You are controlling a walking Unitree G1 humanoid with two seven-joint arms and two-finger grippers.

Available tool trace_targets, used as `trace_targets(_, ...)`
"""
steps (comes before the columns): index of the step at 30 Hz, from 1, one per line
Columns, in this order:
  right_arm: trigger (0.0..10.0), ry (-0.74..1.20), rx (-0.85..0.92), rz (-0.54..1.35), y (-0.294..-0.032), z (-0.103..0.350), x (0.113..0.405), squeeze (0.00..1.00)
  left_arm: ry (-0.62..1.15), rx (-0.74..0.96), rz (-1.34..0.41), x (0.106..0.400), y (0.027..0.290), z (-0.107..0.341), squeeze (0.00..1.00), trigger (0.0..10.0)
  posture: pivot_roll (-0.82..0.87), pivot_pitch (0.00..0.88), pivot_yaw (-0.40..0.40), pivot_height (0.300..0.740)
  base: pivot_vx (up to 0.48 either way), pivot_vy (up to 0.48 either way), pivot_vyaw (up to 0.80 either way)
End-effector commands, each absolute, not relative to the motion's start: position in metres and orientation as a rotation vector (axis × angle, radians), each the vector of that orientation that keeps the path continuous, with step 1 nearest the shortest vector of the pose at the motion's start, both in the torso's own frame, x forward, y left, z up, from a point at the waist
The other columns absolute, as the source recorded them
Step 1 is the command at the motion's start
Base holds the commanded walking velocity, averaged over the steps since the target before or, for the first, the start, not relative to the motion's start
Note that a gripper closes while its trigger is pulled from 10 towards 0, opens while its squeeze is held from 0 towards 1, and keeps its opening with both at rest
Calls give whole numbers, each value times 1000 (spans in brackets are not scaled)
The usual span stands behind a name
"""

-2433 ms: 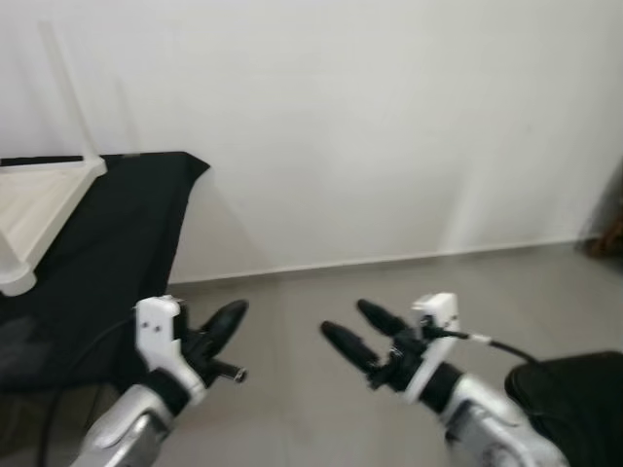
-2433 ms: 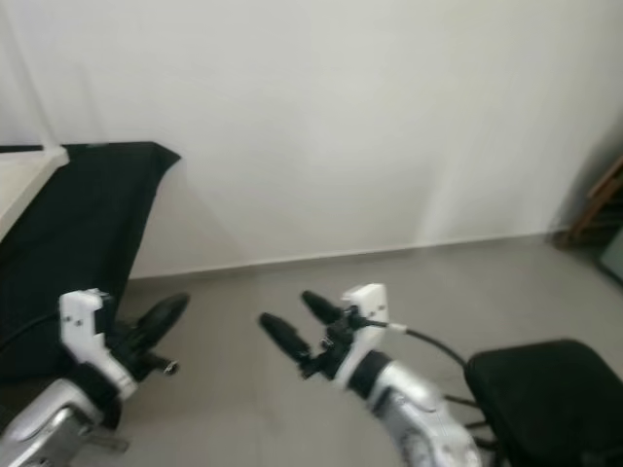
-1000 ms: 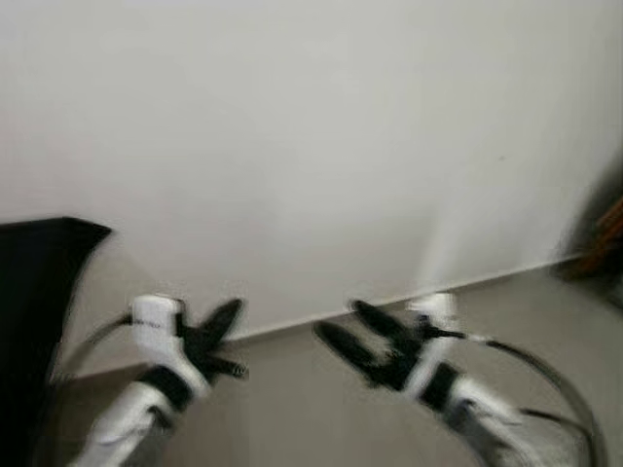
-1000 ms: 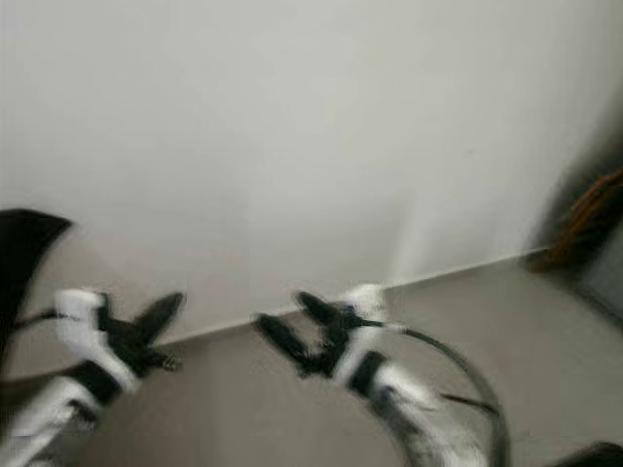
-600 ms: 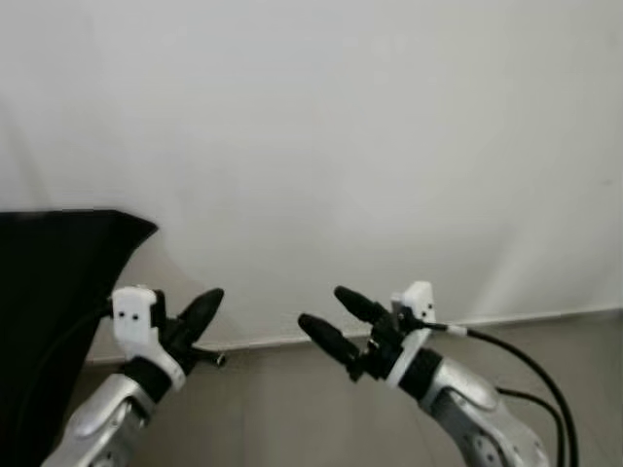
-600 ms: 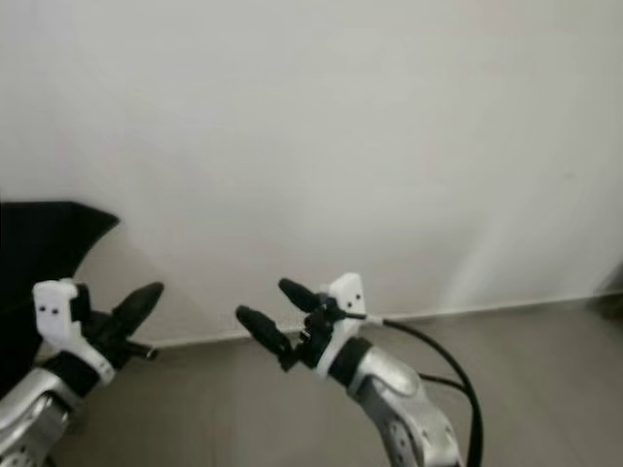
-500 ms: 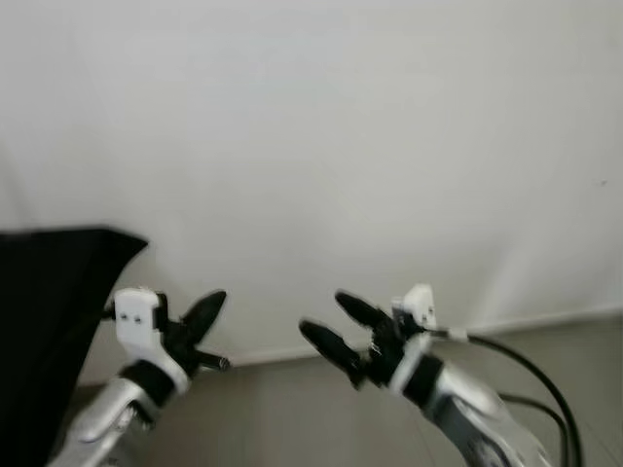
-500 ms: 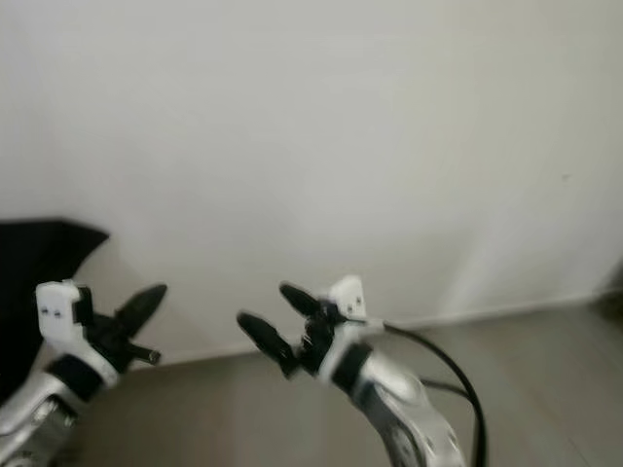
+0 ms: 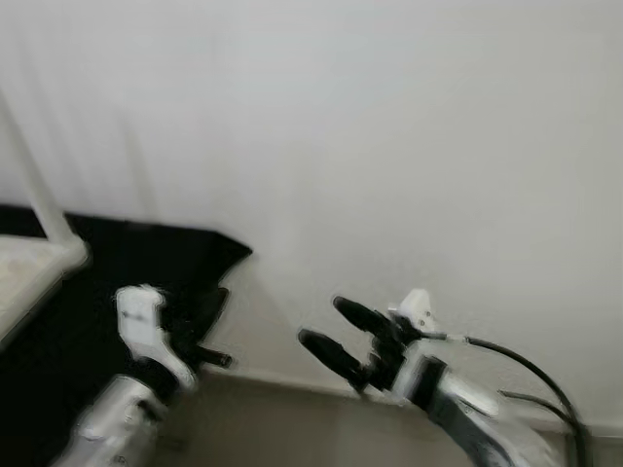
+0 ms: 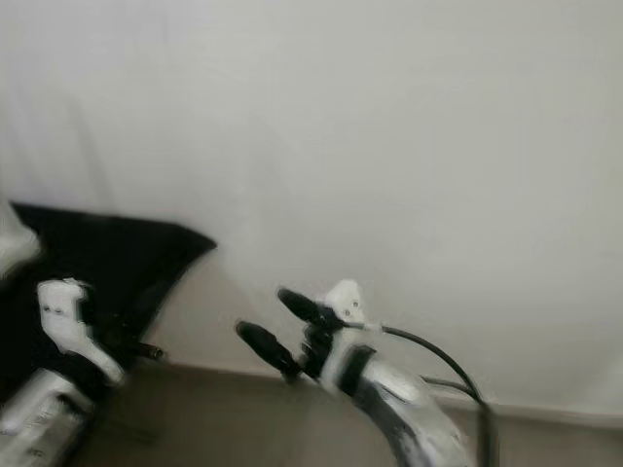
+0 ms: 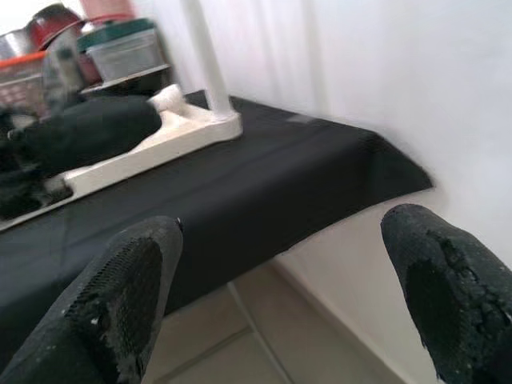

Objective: Building children table

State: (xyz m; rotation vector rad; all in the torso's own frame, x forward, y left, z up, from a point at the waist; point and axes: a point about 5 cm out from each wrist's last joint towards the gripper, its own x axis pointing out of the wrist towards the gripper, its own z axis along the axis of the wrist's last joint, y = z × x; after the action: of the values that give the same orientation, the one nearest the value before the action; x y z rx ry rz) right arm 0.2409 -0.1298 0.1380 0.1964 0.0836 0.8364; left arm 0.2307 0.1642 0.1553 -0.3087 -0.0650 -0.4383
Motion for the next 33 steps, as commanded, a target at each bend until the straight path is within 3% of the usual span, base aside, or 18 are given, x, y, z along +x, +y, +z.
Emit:
trace_targets(1, 10000, 66, 204, 866, -124, 141, 241, 0, -52, -308, -420, 230, 169, 152, 0, 10000, 4, 0, -45, 740, 0, 0, 800)
trace_targets(33, 10000, 69, 229, 878, -125, 139, 241, 0, -38, -287, -437, 230, 167, 150, 0, 10000, -3, 0, -45, 740, 0, 0, 800)
